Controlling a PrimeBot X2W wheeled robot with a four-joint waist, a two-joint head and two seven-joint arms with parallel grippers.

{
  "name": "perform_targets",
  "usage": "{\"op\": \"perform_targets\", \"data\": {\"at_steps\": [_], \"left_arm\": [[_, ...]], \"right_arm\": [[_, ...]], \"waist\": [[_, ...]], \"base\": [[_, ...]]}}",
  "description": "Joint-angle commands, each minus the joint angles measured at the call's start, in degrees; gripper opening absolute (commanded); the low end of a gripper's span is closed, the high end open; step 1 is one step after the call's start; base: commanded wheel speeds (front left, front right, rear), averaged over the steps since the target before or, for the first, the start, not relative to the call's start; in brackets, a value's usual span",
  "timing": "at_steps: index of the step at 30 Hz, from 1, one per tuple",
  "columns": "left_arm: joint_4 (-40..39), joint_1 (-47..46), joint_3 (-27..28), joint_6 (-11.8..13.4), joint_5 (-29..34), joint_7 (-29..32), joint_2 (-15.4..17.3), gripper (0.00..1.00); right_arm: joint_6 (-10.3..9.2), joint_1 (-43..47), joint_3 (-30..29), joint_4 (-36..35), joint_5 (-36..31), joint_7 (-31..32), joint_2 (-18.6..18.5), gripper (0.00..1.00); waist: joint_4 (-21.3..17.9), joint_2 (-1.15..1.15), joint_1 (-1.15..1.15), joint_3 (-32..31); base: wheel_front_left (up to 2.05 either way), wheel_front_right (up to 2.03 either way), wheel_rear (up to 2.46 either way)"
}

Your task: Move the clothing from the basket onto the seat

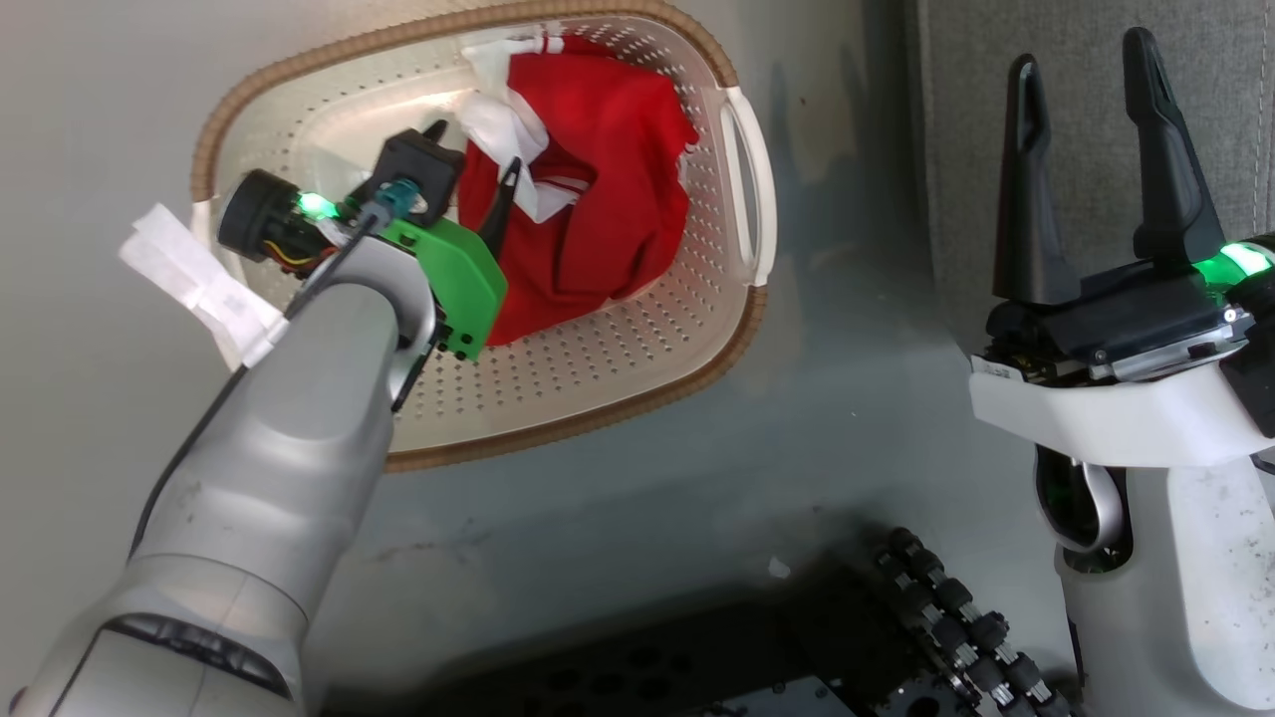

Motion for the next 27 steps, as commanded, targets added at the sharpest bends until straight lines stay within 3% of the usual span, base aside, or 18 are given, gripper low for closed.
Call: {"op": "perform_targets", "data": {"at_steps": [1,14,27], "left_arm": [[1.26,-1.75,0.21,-0.02,-0.51,0.36,0.81,1.0],[9.1,-7.81,1.05,-0.2,-4.88,1.7,0.94,1.0],[6.68,-9.14,-2.14,-0.24,-14.24,4.12,1.97,1.0]], "right_arm": [[-0.04,-1.0,0.32,-0.45,0.46,-0.45,-0.07,1.0],[-0.04,-0.48,2.39,-1.49,3.63,-0.45,-0.08,1.0],[-0.03,1.24,3.59,-1.77,4.49,-0.42,-0.08,1.0]], "waist": [[-2.19,0.0,-0.01,2.34],[-5.56,0.0,-0.01,5.84],[-6.55,0.0,-0.01,6.76]], "base": [[0.0,0.0,0.0],[0.0,0.0,0.0],[0.0,0.0,0.0]]}}
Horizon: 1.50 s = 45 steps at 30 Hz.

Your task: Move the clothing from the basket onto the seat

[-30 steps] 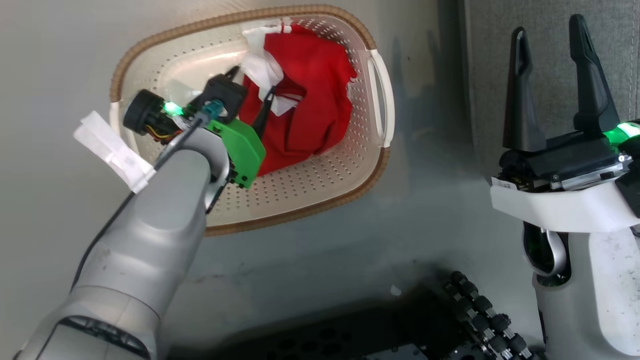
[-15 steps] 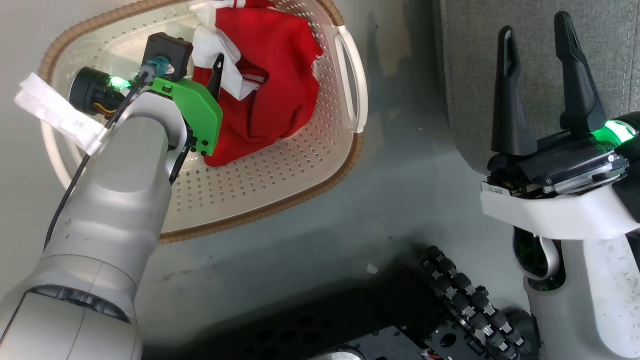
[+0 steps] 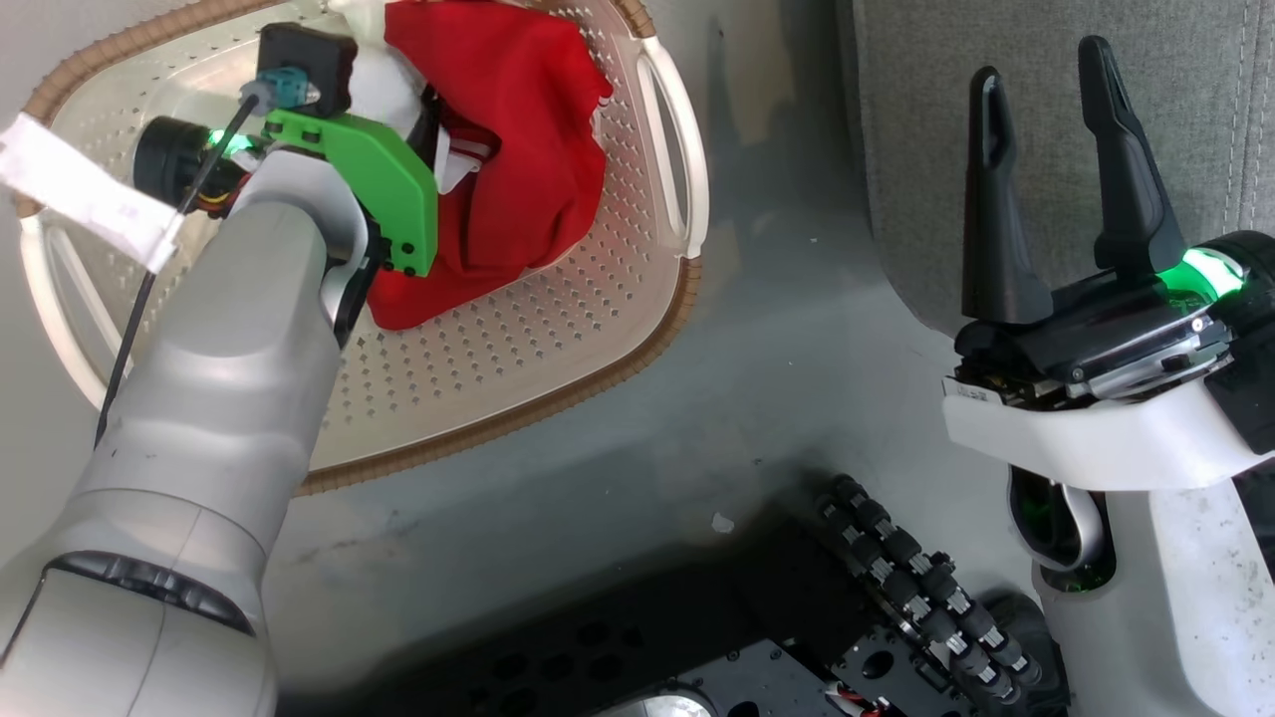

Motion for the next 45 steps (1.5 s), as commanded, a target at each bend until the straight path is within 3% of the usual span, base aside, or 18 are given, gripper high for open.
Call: {"op": "perform_targets", "data": {"at_steps": [1,3,8,15,22,29,45], "left_arm": [[-0.61,-0.53,-0.76,-0.15,-1.79,1.01,0.18,0.76],[-1.88,-0.27,-1.96,-0.15,-3.69,2.32,0.52,0.0],[-3.87,0.03,-5.38,-0.15,-7.54,4.18,2.37,0.0],[-2.38,-1.62,-8.73,-0.16,-8.16,0.85,4.55,0.0],[0.01,-0.06,-11.14,0.16,-6.04,-5.36,2.93,0.0],[-2.2,3.25,-11.63,1.42,-4.06,-7.82,2.24,0.0],[-32.39,20.08,-3.25,5.71,3.7,-7.84,6.6,0.0]], "right_arm": [[-0.04,0.65,0.05,-0.27,0.26,-0.18,-0.09,1.0],[-0.03,0.65,0.13,-0.35,0.11,-0.18,-0.08,1.0],[-0.04,0.81,-0.08,-0.72,-0.25,-0.18,-0.09,1.0],[-0.04,0.0,0.09,-0.99,-0.58,-0.19,-0.09,1.0],[-0.04,-0.61,0.09,0.15,-1.97,-0.19,-0.1,1.0],[-0.04,-0.06,-0.47,1.82,-4.06,-0.18,-0.12,1.0],[-0.04,4.31,-1.45,6.01,-8.02,1.43,-0.12,1.0]], "waist": [[-0.03,0.0,0.0,-0.01],[-0.06,0.0,0.0,-0.05],[-0.24,0.0,0.0,-0.33],[-0.06,0.0,0.0,-0.68],[2.27,0.0,0.0,-4.07],[5.28,0.0,0.0,-9.38],[10.71,0.0,0.0,-24.86]], "base": [[0.0,0.0,0.0],[0.0,0.0,0.0],[0.0,0.0,0.0],[0.0,0.0,0.0],[0.0,0.0,0.0],[0.0,0.0,0.0],[0.0,0.0,0.0]]}}
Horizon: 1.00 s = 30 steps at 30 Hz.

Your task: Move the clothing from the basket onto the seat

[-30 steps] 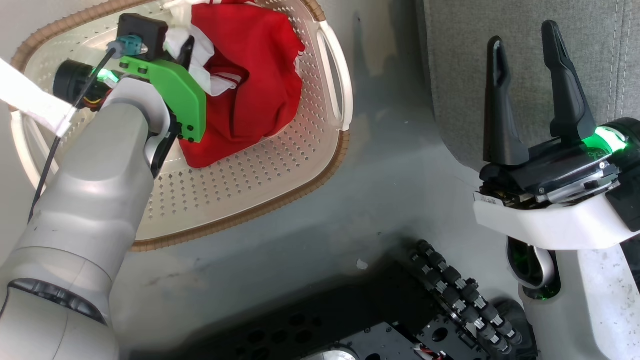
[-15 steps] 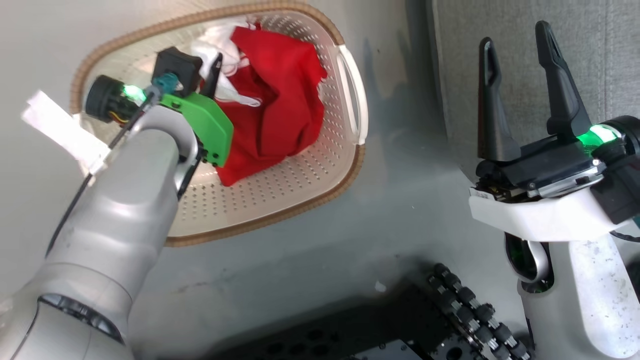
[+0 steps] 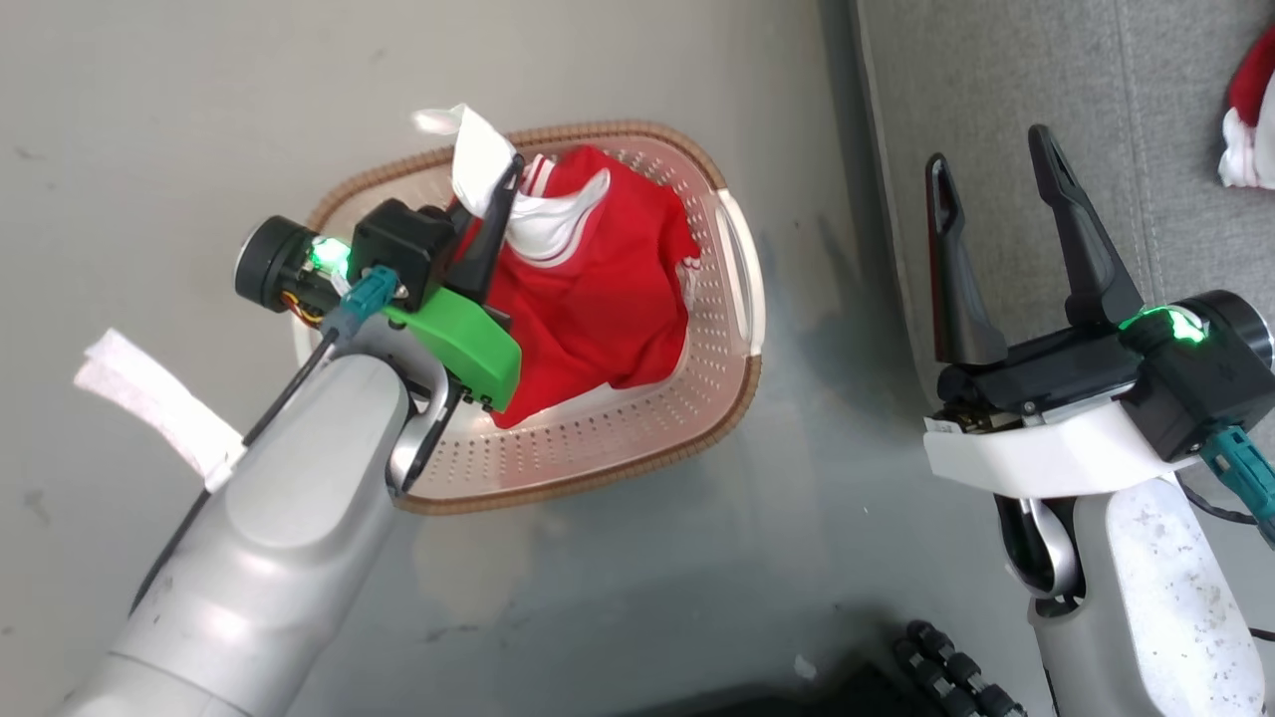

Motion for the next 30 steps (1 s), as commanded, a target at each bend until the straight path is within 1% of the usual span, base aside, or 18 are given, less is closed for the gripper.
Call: {"op": "perform_targets", "data": {"at_steps": [1,7,15,26,30], "left_arm": [[-2.17,1.88,0.77,0.41,0.81,-0.2,0.31,0.0],[-12.79,7.91,4.81,1.1,2.85,-0.2,0.44,0.0],[-24.71,13.89,8.99,1.89,5.09,-0.21,0.5,0.0],[-37.08,18.77,13.4,3.21,7.17,-0.21,0.89,0.0],[-40.4,20.11,14.67,3.14,7.23,-0.21,1.2,0.0]], "right_arm": [[-0.04,1.0,-0.18,0.19,-0.36,0.44,-0.17,1.0],[-0.03,3.13,-0.88,0.5,-0.83,1.61,-0.17,1.0],[-0.03,5.45,-1.28,1.35,-1.06,3.27,-0.17,1.0],[-0.04,9.64,-1.45,2.36,-0.28,5.04,-0.17,1.0],[-0.03,11.38,-1.28,2.36,-0.08,5.68,-0.17,1.0]], "waist": [[2.98,0.0,0.0,-6.0],[4.63,0.0,0.0,-11.49],[6.0,0.0,0.0,-18.23],[7.02,0.0,0.0,-26.82],[7.34,0.0,0.0,-29.59]], "base": [[0.0,0.0,0.0],[0.0,0.0,0.0],[0.0,0.0,0.0],[0.0,0.0,0.0],[0.0,0.0,0.0]]}}
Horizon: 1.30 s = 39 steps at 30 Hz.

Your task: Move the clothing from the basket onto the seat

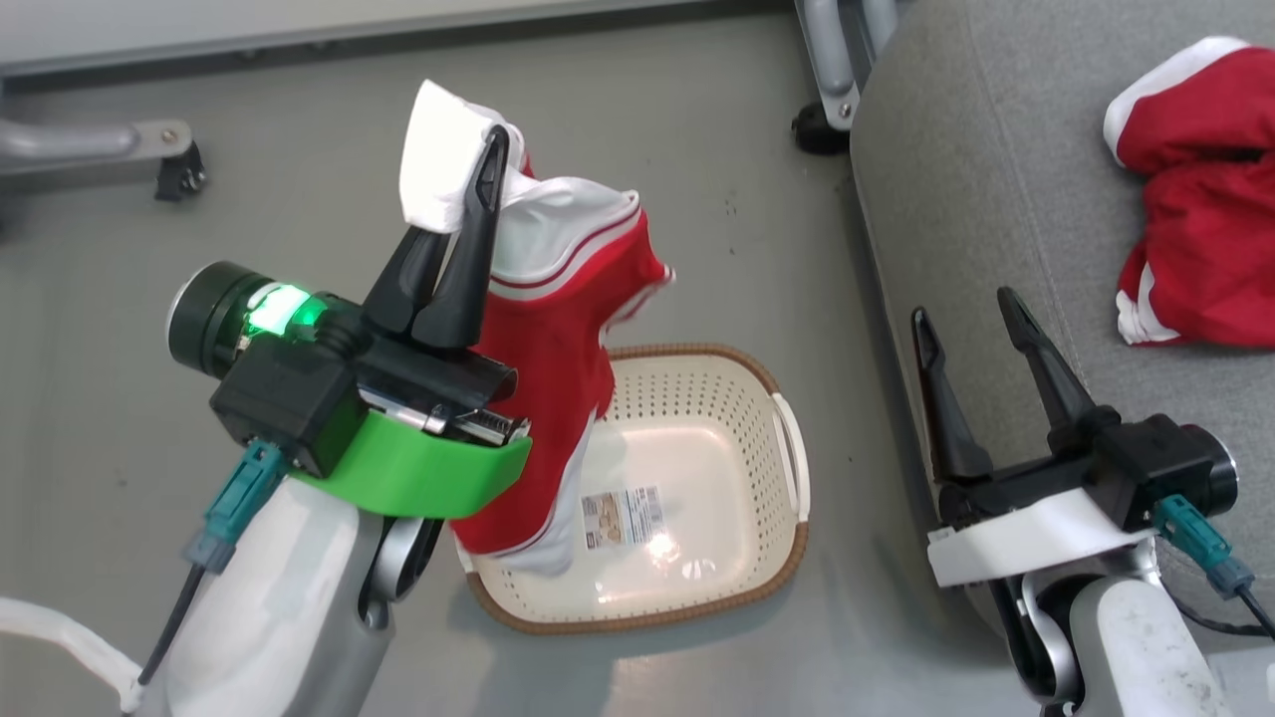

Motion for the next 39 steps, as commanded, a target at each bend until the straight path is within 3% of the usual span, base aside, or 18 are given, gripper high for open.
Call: {"op": "perform_targets", "data": {"at_steps": [1,17,33,39], "left_arm": [[-0.6,1.49,0.28,0.05,0.51,-0.2,0.59,0.0],[-5.24,10.75,-2.18,1.69,-1.74,1.25,0.71,0.0],[-5.97,12.8,-3.06,2.39,-3.17,1.7,0.71,0.0],[-6.02,12.67,-3.15,2.46,-3.41,1.57,0.81,0.0]], "right_arm": [[-0.02,1.08,0.17,0.02,0.24,0.19,-0.16,1.0],[-0.03,7.96,2.66,-0.85,2.56,2.62,-0.17,1.0],[-0.02,8.64,3.56,-1.92,3.02,3.38,-0.17,1.0],[-0.02,6.92,8.0,-2.67,2.98,4.08,-0.16,1.0]], "waist": [[0.97,0.0,0.01,-3.66],[1.7,0.0,0.01,-12.04],[1.74,0.0,0.01,-12.46],[1.66,0.0,0.01,-12.14]], "base": [[0.0,0.0,0.0],[0.0,0.0,0.0],[0.0,0.0,0.0],[0.0,0.0,0.0]]}}
